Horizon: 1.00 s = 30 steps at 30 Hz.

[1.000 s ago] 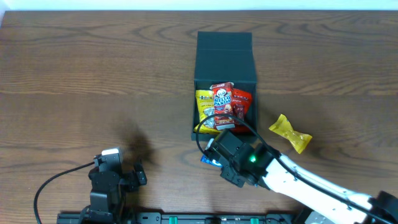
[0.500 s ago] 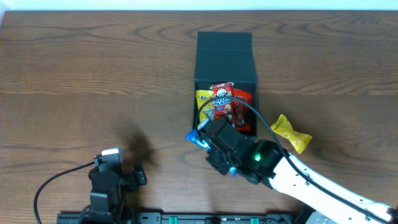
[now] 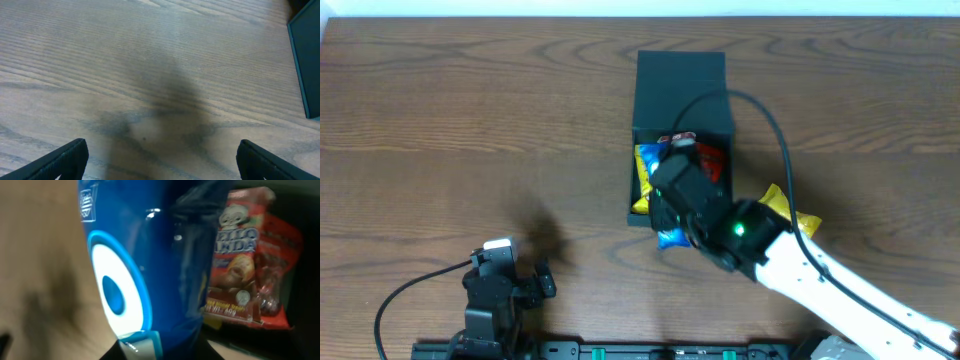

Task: Pack container
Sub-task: 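Lift the Oreo pack and lower it into the black box, then release the Oreo pack and push it down along the box's left side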

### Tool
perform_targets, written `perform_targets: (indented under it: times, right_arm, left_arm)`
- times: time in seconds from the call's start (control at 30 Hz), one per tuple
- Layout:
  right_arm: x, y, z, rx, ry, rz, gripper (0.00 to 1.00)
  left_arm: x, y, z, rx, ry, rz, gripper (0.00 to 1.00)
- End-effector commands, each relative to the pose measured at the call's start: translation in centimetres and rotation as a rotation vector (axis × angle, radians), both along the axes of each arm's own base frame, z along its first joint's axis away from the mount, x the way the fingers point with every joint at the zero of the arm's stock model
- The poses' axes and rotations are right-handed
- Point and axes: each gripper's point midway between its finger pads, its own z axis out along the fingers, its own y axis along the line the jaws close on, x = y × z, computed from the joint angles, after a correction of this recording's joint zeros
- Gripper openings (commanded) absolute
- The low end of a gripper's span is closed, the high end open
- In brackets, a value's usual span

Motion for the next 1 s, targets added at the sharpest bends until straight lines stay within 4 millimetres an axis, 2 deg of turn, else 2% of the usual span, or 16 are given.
perform_targets:
  times: [0.0,0.07,0.17,0.43,0.63,0.8,0.97]
  right_arm:
    - [2.5,-0.7,0.8,0.096,0.024,-0.223,0.12]
    - [3.5,-0.9,0.3,0.129,0.054,-0.304,0.15]
    - [4.6,-0.2,-0.8,0.148,0.076,-0.320,0.16]
    - [5.6,1.5,-3.4,0.163,0.129,-0.292,0.19]
    - [5.8,2.5,-4.9,0.189,0.202,-0.203,0.19]
    - [6.5,2.4,-4.6,0.175,0.218,-0.146,0.19]
    - [7.3,1.8,-3.8,0.177,0.221,-0.163,0.21]
  left_arm:
    - [-1.0,0.2,-1.1,0.015,0.060,-0.002,0.95]
    - [-1.0,0.2,-1.1,0.014,0.060,-0.003,0.96]
    - [-1.0,0.2,-1.1,0.015,0.060,-0.002,0.96]
    - [-1.0,0.2,-1.1,0.015,0.060,-0.002,0.96]
    - [-1.0,0.2,-1.1,0.015,0.060,-0.002,0.95]
    - [-1.0,0.2,-1.1,0.014,0.060,-0.003,0.95]
    - [-1.0,0.2,-1.1,0.015,0.060,-0.002,0.95]
